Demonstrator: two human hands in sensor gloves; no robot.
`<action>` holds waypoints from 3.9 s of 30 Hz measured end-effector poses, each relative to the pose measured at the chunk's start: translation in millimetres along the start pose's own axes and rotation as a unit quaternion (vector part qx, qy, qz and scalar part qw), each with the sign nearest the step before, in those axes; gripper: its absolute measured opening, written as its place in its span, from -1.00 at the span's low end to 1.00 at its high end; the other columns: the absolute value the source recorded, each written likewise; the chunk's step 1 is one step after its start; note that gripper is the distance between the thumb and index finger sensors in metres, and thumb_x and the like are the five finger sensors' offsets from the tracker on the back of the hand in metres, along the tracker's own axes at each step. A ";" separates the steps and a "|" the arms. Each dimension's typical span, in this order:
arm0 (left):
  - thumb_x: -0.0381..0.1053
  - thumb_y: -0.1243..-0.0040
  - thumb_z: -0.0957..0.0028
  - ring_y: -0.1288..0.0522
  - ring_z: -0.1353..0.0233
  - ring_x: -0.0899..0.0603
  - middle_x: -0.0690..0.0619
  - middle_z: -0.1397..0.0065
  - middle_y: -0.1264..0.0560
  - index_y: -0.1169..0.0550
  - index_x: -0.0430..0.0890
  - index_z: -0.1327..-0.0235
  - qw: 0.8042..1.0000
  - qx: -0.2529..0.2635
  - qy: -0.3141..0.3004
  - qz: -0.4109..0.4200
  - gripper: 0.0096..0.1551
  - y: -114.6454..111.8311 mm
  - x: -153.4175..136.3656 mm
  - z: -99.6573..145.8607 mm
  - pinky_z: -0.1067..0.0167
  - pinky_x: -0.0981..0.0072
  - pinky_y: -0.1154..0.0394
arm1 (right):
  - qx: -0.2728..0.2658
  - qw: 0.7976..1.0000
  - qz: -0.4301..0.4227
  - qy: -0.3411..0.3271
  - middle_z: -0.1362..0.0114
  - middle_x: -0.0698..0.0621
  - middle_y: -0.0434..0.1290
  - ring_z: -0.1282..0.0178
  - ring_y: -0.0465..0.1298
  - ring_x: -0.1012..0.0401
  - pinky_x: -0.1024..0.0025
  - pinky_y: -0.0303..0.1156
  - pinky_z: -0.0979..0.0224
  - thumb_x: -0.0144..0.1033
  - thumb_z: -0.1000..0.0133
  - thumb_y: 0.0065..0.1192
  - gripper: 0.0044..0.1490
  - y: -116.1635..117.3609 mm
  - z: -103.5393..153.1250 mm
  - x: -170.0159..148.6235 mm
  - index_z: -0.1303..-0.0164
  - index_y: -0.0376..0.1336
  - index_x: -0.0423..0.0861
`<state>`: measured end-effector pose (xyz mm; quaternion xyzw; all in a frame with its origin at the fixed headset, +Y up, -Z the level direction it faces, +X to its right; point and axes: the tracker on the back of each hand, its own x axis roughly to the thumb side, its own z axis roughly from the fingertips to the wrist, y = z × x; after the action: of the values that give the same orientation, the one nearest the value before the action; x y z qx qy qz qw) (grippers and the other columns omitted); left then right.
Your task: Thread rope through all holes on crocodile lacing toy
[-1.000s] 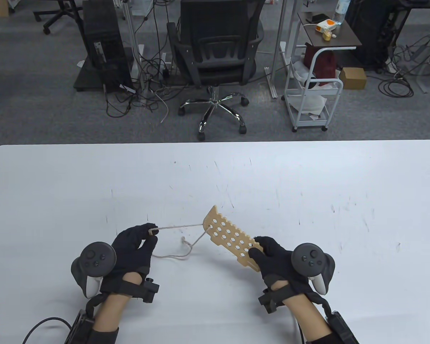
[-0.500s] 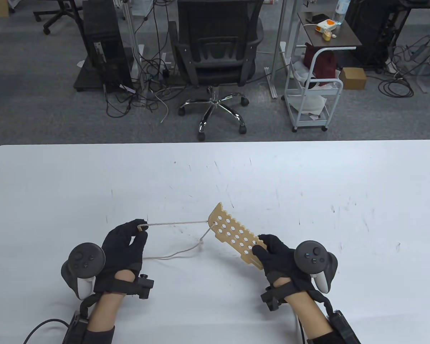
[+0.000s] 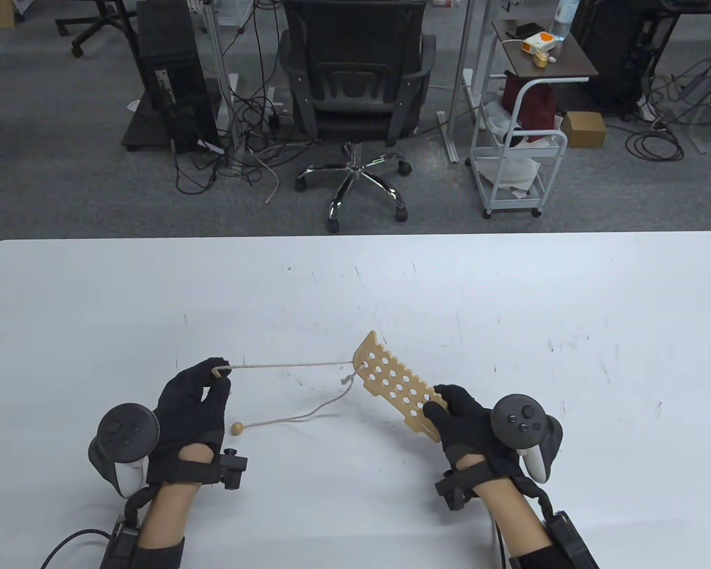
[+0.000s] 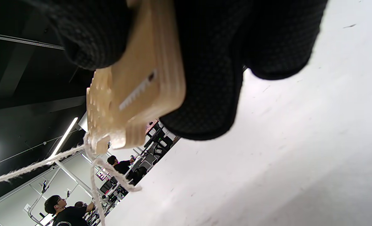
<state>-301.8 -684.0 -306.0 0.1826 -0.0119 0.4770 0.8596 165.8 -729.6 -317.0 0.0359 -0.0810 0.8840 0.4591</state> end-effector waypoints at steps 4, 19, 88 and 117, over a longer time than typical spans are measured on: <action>0.14 -0.28 0.07 -0.43 -0.49 -0.20 0.12 -0.29 -0.57 -0.58 0.20 -0.20 1.000 0.007 0.001 0.004 -0.49 3.5 -0.2 0.0 -0.52 -0.26 -0.16 | -0.003 1.000 0.003 0.007 0.04 0.03 0.66 0.25 0.77 0.12 0.07 0.57 -0.04 -0.10 0.01 0.35 -0.42 -1.0 -1.3 -2.5 -0.14 0.35 -0.13; 0.14 -0.27 0.06 -0.43 -0.49 -0.19 0.12 -0.29 -0.57 -0.57 0.20 -0.21 0.999 0.033 0.010 0.025 -0.49 13.9 -2.4 0.2 -0.52 -0.26 -0.16 | -0.018 0.999 0.011 0.033 0.04 0.03 0.66 0.24 0.77 0.12 0.07 0.56 -0.05 -0.10 0.01 0.34 -0.42 -7.4 -4.3 -10.6 -0.15 0.35 -0.12; 0.13 -0.14 0.02 -0.46 -0.39 -0.20 0.11 -0.22 -0.53 -0.47 0.11 -0.24 0.988 0.115 0.092 0.039 -0.48 44.5 -15.7 2.9 -0.49 -0.22 -0.18 | -0.092 0.985 0.008 0.148 0.03 0.04 0.61 0.26 0.78 0.18 0.14 0.59 -0.03 -0.10 -0.02 0.22 -0.41 -36.0 -11.1 -50.6 -0.18 0.28 -0.15; 0.10 -0.14 0.03 -0.35 -0.47 -0.24 0.07 -0.33 -0.45 -0.48 0.16 -0.25 0.987 0.127 0.091 0.034 -0.48 52.8 -17.8 2.6 -0.51 -0.24 -0.11 | -0.106 0.980 0.006 0.169 0.02 0.03 0.60 0.24 0.76 0.15 0.10 0.56 -0.06 -0.10 -0.03 0.23 -0.41 -41.5 -10.3 -55.9 -0.19 0.27 -0.14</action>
<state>-354.6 -674.1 -291.1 0.2460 0.1207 0.5178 0.8104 232.0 -749.4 -330.3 -0.1635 -0.0954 0.8663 0.4623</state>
